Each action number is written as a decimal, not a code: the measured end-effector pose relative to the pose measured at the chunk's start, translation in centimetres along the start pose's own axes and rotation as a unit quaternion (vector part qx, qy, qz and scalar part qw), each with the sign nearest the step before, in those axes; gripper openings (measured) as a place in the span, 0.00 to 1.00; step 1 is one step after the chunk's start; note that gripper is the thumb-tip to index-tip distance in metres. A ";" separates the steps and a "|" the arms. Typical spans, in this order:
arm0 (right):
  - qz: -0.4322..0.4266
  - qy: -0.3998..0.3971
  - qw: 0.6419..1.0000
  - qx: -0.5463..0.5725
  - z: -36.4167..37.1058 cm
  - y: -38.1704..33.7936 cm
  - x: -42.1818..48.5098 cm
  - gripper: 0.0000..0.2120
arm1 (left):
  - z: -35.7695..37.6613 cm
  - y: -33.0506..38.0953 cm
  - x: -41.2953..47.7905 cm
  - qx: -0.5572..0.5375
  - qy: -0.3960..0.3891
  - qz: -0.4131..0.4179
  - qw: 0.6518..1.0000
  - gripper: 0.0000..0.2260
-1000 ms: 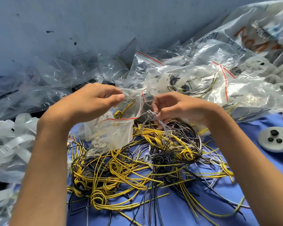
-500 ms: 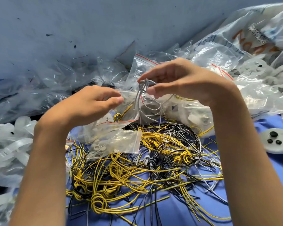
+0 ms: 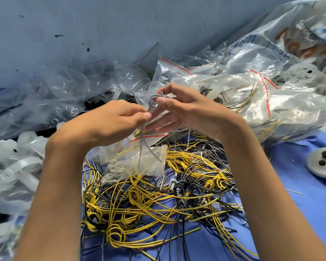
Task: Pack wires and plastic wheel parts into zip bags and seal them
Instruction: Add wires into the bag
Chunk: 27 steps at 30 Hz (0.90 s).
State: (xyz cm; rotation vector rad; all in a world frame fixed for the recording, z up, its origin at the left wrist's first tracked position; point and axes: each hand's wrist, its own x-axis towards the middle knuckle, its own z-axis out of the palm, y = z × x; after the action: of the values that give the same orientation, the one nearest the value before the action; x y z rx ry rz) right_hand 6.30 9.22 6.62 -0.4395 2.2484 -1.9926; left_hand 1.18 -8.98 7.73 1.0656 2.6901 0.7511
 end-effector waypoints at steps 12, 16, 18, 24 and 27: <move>-0.044 0.027 0.995 0.085 0.4 0.2 0.9 0.02 | -0.5 0.0 -0.9 -0.001 -0.022 -0.022 1.000 0.12; -0.058 0.068 0.990 0.110 0.5 -0.2 1.1 0.02 | -0.7 -0.7 -1.2 0.018 -0.057 -0.037 0.998 0.10; -0.065 0.086 0.991 0.074 0.6 -0.4 1.0 0.00 | -0.8 -1.1 -1.1 0.033 -0.044 -0.039 0.998 0.12; -0.062 0.067 0.988 -0.122 0.9 -1.0 0.4 0.07 | -0.1 -1.2 -0.5 0.060 0.026 -0.010 0.998 0.21; -0.044 0.027 0.977 -0.209 0.8 -1.1 0.3 0.11 | 0.1 -1.1 -0.4 0.058 0.020 -0.007 0.998 0.28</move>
State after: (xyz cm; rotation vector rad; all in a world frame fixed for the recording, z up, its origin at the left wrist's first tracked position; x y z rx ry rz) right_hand 6.39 8.25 7.65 -0.5325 2.7320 -1.5722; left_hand 0.85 -9.89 7.13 1.0657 2.8030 0.6281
